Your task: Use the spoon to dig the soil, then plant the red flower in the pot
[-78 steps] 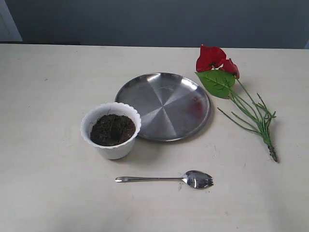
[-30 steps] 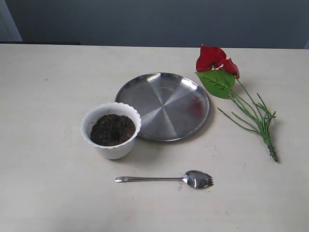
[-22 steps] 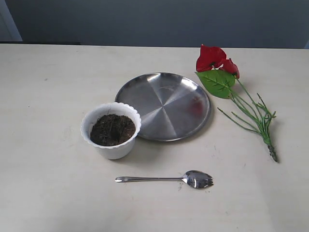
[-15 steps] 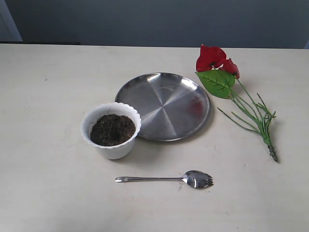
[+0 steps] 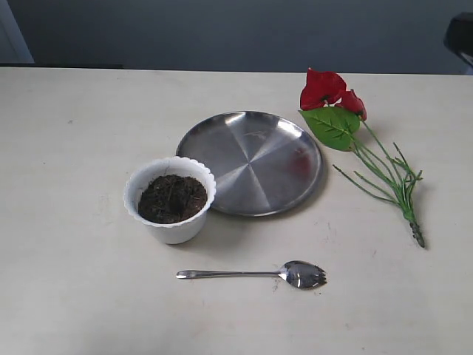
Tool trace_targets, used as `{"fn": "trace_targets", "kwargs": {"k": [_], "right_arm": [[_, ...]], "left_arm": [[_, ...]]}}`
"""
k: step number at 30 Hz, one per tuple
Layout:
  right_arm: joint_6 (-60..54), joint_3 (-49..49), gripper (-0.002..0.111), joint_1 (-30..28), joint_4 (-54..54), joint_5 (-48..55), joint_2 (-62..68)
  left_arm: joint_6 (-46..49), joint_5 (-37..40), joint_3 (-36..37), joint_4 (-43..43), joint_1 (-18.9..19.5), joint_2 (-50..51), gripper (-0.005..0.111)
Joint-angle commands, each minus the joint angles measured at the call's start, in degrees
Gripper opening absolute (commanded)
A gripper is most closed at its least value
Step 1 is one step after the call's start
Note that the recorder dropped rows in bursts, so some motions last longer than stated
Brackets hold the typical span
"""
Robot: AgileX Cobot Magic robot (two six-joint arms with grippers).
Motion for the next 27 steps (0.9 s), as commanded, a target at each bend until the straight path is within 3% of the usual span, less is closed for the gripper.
{"fn": "trace_targets", "kwargs": {"k": [1,7,12,16,18,21,23,24,27], "right_arm": [[9.9,-10.5,-0.001,-0.2,-8.0,7.5,7.5],[10.1,-19.5,-0.001,1.4,-8.0,10.4,15.7],[5.5,-21.6,-0.001,7.1,-8.0,37.9,22.0],[-14.3,-22.0,-0.001,12.9,-7.3,56.2,26.8],[-29.6,-23.1,-0.001,14.8,4.6,56.9,28.5],[-66.7,-27.3,-0.001,18.9,39.8,60.0,31.0],[-95.6,-31.1,-0.001,21.5,63.2,67.6,33.2],[-104.9,-33.2,-0.001,22.9,73.0,72.1,34.5],[-113.5,-37.7,-0.001,28.3,87.2,82.7,37.5]], "left_arm": [[-0.2,0.0,0.0,0.1,-0.5,-0.3,0.0],[-0.2,0.0,0.0,0.1,-0.5,-0.3,0.0],[-0.2,0.0,0.0,0.1,-0.5,-0.3,0.0],[-0.2,0.0,0.0,0.1,-0.5,-0.3,0.0],[-0.2,0.0,0.0,0.1,-0.5,-0.3,0.0],[-0.2,0.0,0.0,0.1,-0.5,-0.3,0.0],[-0.2,0.0,0.0,0.1,-0.5,-0.3,0.0],[-0.2,0.0,0.0,0.1,-0.5,-0.3,0.0],[-0.2,0.0,0.0,0.1,-0.5,-0.3,0.0]]}}
